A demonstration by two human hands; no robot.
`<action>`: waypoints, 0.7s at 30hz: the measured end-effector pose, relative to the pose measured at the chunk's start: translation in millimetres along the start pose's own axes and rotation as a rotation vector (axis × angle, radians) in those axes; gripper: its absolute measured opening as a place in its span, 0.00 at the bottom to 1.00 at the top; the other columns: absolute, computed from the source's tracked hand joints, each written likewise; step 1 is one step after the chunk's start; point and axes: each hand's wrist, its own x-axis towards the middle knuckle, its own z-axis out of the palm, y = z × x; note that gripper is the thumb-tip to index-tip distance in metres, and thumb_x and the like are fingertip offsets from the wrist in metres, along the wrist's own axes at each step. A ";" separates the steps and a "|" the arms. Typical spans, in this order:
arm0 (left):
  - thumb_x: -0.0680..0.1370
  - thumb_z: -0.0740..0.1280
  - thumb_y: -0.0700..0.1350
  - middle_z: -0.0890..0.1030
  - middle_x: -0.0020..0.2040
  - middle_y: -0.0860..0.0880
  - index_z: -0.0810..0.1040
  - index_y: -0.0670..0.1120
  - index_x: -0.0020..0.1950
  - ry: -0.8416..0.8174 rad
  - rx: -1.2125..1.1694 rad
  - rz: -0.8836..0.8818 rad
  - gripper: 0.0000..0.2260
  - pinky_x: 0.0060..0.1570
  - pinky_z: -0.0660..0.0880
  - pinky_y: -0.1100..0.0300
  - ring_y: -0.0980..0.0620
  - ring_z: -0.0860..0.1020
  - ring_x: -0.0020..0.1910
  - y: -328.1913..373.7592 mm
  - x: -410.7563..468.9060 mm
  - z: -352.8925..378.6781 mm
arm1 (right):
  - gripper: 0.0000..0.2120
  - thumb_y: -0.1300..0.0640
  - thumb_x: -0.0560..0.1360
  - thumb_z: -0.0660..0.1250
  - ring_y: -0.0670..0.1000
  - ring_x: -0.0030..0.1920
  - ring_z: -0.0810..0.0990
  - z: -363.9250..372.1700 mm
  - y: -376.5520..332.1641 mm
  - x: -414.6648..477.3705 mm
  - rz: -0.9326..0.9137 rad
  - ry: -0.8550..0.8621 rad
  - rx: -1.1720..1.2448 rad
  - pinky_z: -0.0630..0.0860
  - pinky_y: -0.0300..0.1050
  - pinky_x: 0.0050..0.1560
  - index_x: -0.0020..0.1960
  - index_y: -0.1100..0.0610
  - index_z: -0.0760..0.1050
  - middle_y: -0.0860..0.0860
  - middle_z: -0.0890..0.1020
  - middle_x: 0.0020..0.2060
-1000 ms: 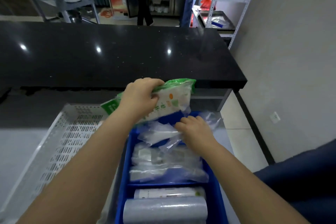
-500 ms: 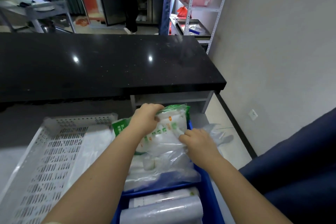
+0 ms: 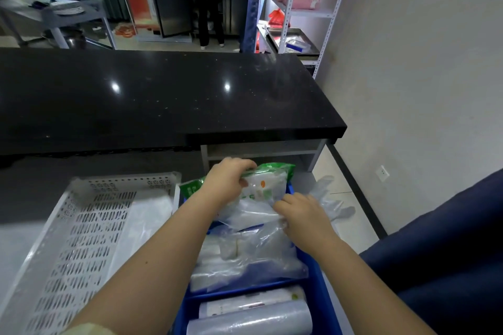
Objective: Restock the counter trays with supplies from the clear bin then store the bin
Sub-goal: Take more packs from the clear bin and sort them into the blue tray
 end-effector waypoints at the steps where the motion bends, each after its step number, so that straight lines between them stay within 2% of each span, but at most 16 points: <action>1: 0.75 0.69 0.40 0.76 0.64 0.50 0.72 0.53 0.68 -0.041 0.018 -0.003 0.22 0.60 0.72 0.48 0.47 0.72 0.63 -0.9 -2.0 4.3 | 0.08 0.66 0.67 0.69 0.55 0.41 0.74 0.7 -0.3 0.2 0.000 0.003 0.006 0.70 0.47 0.42 0.45 0.57 0.78 0.52 0.79 0.39; 4: 0.76 0.68 0.41 0.76 0.63 0.49 0.71 0.55 0.68 -0.093 0.062 -0.019 0.21 0.59 0.72 0.47 0.47 0.73 0.61 -3.2 -4.0 10.2 | 0.07 0.65 0.68 0.68 0.55 0.41 0.75 2.2 -1.2 2.2 0.000 -0.017 0.013 0.68 0.47 0.42 0.45 0.57 0.78 0.52 0.79 0.39; 8: 0.74 0.70 0.40 0.80 0.58 0.52 0.75 0.57 0.63 -0.117 0.018 -0.083 0.21 0.52 0.77 0.52 0.51 0.78 0.53 -11.7 5.8 1.5 | 0.05 0.61 0.72 0.66 0.53 0.45 0.73 3.9 1.0 6.0 -0.006 -0.037 0.006 0.68 0.46 0.47 0.48 0.56 0.76 0.51 0.78 0.43; 11: 0.74 0.70 0.42 0.79 0.59 0.51 0.74 0.56 0.64 -0.097 0.056 -0.082 0.20 0.55 0.74 0.50 0.49 0.76 0.55 -15.8 7.4 6.4 | 0.05 0.61 0.73 0.65 0.53 0.45 0.73 6.1 1.4 8.8 -0.005 -0.042 0.006 0.68 0.46 0.47 0.48 0.56 0.76 0.51 0.78 0.43; 13: 0.75 0.69 0.44 0.77 0.62 0.51 0.71 0.56 0.67 -0.018 0.146 -0.065 0.21 0.58 0.68 0.50 0.47 0.72 0.61 -17.5 4.1 14.5 | 0.05 0.62 0.72 0.67 0.54 0.44 0.73 6.8 -0.4 10.4 -0.014 -0.048 0.000 0.68 0.46 0.45 0.47 0.56 0.76 0.51 0.78 0.42; 15: 0.74 0.70 0.46 0.76 0.63 0.51 0.70 0.55 0.68 0.103 0.177 -0.045 0.23 0.59 0.65 0.49 0.47 0.70 0.63 -20.2 -1.7 14.3 | 0.06 0.64 0.69 0.68 0.55 0.42 0.74 9.1 -0.6 14.0 -0.029 -0.054 -0.001 0.66 0.47 0.42 0.45 0.57 0.77 0.52 0.78 0.40; 18: 0.72 0.72 0.42 0.78 0.58 0.51 0.74 0.52 0.64 0.346 0.070 -0.011 0.21 0.56 0.69 0.50 0.47 0.72 0.59 -31.5 -17.9 -5.6 | 0.11 0.65 0.68 0.66 0.57 0.46 0.74 14.8 -3.3 32.2 -0.051 -0.063 -0.025 0.65 0.50 0.45 0.50 0.57 0.76 0.54 0.78 0.44; 21: 0.72 0.72 0.44 0.79 0.54 0.53 0.78 0.52 0.59 0.397 -0.091 -0.027 0.16 0.53 0.72 0.56 0.51 0.74 0.55 -51.3 -43.7 -24.3 | 0.19 0.69 0.65 0.66 0.59 0.45 0.75 26.2 -23.7 62.9 -0.082 -0.027 0.004 0.66 0.50 0.42 0.54 0.57 0.74 0.55 0.79 0.44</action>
